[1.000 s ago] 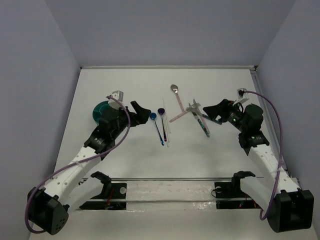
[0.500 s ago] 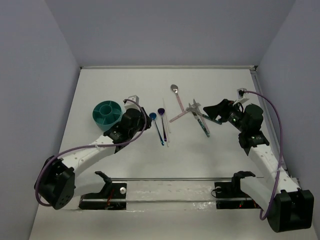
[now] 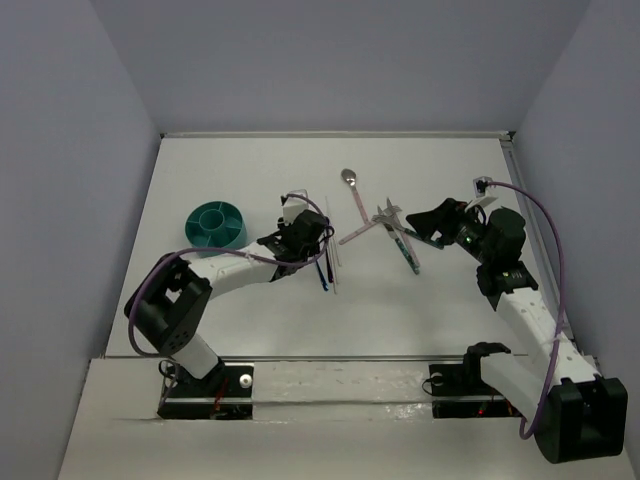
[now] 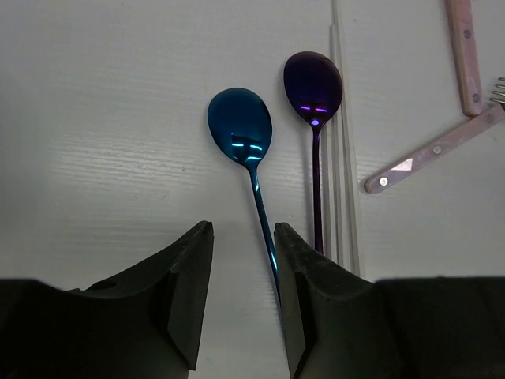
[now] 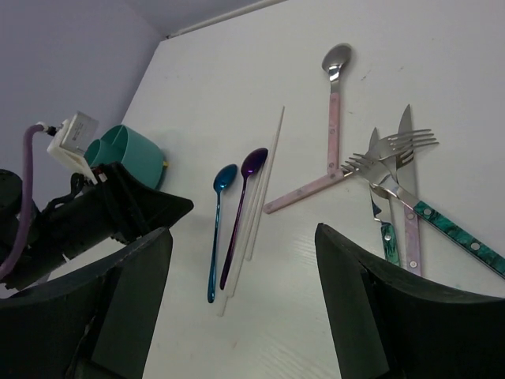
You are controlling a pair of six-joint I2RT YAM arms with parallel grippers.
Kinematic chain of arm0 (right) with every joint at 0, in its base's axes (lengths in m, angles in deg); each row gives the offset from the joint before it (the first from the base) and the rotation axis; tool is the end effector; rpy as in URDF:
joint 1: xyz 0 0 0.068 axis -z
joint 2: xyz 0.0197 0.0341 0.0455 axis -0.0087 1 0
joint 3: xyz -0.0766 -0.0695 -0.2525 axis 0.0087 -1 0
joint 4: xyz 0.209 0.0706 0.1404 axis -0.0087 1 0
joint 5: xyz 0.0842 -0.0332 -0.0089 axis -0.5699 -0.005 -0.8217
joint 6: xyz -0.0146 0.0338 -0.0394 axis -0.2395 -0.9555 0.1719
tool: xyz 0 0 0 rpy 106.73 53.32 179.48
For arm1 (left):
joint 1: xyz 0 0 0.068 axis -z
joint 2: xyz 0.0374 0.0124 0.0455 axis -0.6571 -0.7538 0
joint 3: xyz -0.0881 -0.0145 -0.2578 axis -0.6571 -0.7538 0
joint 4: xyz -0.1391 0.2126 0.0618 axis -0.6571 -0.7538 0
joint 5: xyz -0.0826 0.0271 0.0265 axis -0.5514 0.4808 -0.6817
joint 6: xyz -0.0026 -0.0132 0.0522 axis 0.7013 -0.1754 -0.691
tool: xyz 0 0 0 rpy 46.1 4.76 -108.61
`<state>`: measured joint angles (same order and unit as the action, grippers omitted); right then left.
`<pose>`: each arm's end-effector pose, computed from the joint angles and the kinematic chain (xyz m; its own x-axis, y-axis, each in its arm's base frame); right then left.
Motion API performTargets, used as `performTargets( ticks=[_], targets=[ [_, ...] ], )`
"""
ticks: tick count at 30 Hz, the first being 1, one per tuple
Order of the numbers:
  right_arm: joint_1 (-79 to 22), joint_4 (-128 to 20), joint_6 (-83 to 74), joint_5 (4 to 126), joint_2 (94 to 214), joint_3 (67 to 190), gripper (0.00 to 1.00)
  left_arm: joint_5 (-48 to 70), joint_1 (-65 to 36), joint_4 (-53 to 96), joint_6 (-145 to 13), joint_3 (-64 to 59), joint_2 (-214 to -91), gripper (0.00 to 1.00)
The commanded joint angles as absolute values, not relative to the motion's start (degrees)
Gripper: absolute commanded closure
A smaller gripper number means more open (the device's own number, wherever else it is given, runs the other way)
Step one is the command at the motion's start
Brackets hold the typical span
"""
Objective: Sort the eating utensils into containers
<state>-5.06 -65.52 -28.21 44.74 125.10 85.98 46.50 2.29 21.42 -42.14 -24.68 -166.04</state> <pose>0.2108 0.0371 0.2832 -0.3985 0.4091 -0.8209 -0.3969 0.7299 0.5565 0.2489 -0.2125 0.2087 -0.5485 -0.1834 -0.8158 0.0323 0.9703 -0.2398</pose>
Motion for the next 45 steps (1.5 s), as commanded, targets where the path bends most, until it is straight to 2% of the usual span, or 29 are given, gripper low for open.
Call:
performTargets(
  ticks=[1, 13, 17, 23, 24, 26, 32, 36, 40, 45],
  targets=[
    [-4.7, -67.2, -27.7, 43.5, 125.1, 86.5, 0.21, 49.9, 3.2, 20.3, -41.5, -20.8, -169.6, 0.63],
    [-4.7, -68.2, -28.5, 41.5, 125.9, 86.4, 0.21, 51.4, 3.2, 20.8, -42.9, -15.3, -179.5, 0.67],
    [-4.7, -68.3, -28.6, 41.2, 126.0, 86.3, 0.21, 51.8, 3.2, 20.9, -43.8, -13.5, -183.0, 0.71],
    [-4.7, -68.7, -28.9, 40.6, 126.6, 86.3, 0.21, 52.0, 3.2, 21.5, -44.5, -13.1, -184.4, 0.87],
    [-4.7, -68.8, -28.9, 40.5, 126.7, 86.3, 0.21, 52.0, 2.6, 21.8, -44.9, -13.2, -184.3, 0.96],
    [-4.7, -69.0, -29.0, 40.5, 127.0, 86.2, 0.21, 52.2, 2.6, 22.1, -45.3, -13.7, -183.7, 1.00],
    [-4.7, -69.0, -28.8, 40.5, 127.1, 86.2, 0.21, 56.2, 1.5, 22.6, -48.4, -15.5, -174.0, 1.00],
    [-4.7, -69.6, -28.8, 40.7, 127.1, 85.9, 0.21, 62.2, 0.2, 21.5, -52.5, -15.3, -162.5, 1.00],
    [-4.7, -70.5, -29.3, 40.4, 127.3, 85.5, 0.21, 64.5, -5.0, 24.0, -54.6, -16.5, -153.5, 1.00],
    [-4.7, -71.9, -29.5, 40.5, 126.8, 84.8, 0.21, 62.7, -15.1, 31.5, -58.3, -18.8, -149.9, 1.00]
  ],
)
